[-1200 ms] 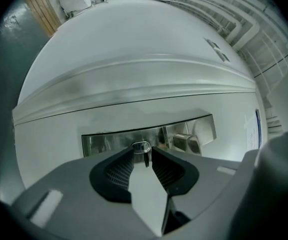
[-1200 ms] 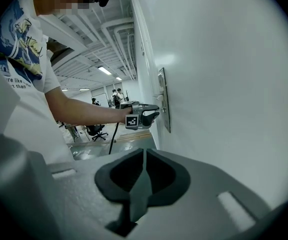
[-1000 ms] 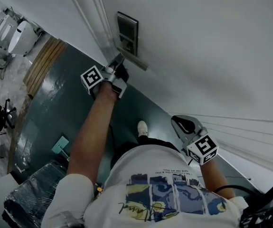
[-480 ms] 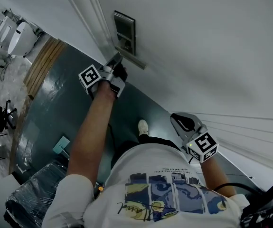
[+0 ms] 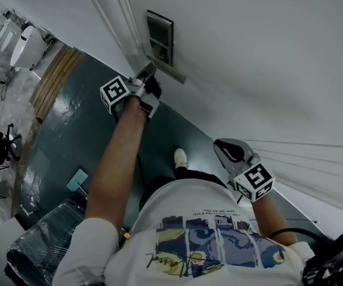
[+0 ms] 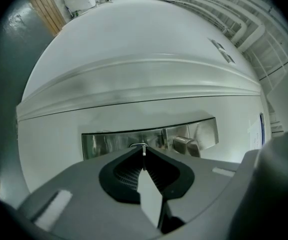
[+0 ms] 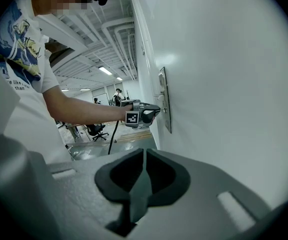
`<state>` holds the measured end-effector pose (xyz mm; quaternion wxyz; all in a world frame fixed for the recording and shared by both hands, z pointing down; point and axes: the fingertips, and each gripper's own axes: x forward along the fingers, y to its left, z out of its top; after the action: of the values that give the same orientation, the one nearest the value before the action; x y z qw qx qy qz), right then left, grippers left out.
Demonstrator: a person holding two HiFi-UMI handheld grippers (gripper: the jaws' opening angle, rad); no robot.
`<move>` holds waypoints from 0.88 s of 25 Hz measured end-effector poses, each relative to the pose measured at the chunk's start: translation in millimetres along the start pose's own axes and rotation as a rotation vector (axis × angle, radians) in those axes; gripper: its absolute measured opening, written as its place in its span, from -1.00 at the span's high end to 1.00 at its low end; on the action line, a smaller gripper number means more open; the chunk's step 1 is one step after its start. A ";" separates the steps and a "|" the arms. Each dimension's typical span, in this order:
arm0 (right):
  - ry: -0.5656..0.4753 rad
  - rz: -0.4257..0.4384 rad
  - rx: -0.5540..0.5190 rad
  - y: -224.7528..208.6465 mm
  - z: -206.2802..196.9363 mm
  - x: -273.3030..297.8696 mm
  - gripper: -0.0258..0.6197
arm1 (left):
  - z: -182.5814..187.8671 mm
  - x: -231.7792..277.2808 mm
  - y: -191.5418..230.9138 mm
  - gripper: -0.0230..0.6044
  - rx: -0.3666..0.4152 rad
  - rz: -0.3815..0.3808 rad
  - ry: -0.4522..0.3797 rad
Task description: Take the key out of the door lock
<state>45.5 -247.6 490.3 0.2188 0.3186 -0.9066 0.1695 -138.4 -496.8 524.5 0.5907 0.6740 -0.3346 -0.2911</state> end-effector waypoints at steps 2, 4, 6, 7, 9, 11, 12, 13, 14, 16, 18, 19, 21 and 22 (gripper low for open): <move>-0.003 -0.001 0.000 2.0 1.5 -0.5 0.89 | 0.6 -0.2 1.1 0.85 -0.007 0.006 0.001; 0.000 -0.004 0.001 4.1 0.9 -0.8 0.89 | 0.5 -0.8 1.5 0.85 -0.012 0.012 0.002; 0.001 -0.008 0.001 6.0 0.2 -0.7 0.89 | 0.2 -1.5 1.6 0.85 -0.018 0.016 -0.001; 0.000 -0.008 0.001 6.1 0.1 -0.7 0.88 | 0.2 -1.6 1.8 0.85 -0.020 0.018 -0.003; 0.000 -0.008 0.002 1.9 1.3 -1.0 0.88 | 0.6 -2.9 1.4 0.85 -0.020 0.020 -0.008; 0.003 -0.002 0.007 -7.9 4.0 -2.2 0.89 | 0.8 -4.5 -1.1 0.85 -0.015 0.021 -0.014; 0.007 0.003 0.008 -13.4 5.4 -2.6 0.88 | 1.1 -4.0 -2.8 0.85 -0.012 0.022 -0.018; 0.011 0.008 0.008 -18.1 6.8 -2.8 0.89 | 1.3 -3.2 -4.1 0.85 -0.010 0.023 -0.021; 0.015 0.014 0.006 -21.0 8.2 -2.7 0.88 | 1.4 -3.5 -4.8 0.85 -0.007 0.025 -0.022; 0.014 0.025 -0.005 -17.8 10.1 -0.3 0.88 | 0.9 -12.6 -4.7 0.85 0.002 0.027 -0.019; 0.009 0.032 -0.020 -1.9 10.2 4.3 0.89 | 0.1 -34.7 -6.3 0.85 -0.006 0.020 -0.021; 0.006 0.035 -0.027 7.5 11.1 6.4 0.88 | 0.1 -47.5 -8.4 0.85 -0.015 0.014 -0.025; 0.002 0.041 -0.040 22.5 15.9 9.3 0.88 | 0.8 -69.2 -16.9 0.85 -0.026 0.001 -0.031; 0.001 0.043 -0.046 27.6 18.4 10.3 0.89 | 0.9 -77.5 -22.9 0.85 -0.029 -0.006 -0.033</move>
<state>15.0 -240.6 475.3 0.2227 0.2938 -0.9168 0.1533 -183.6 -433.9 501.5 0.5939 0.6614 -0.3380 -0.3091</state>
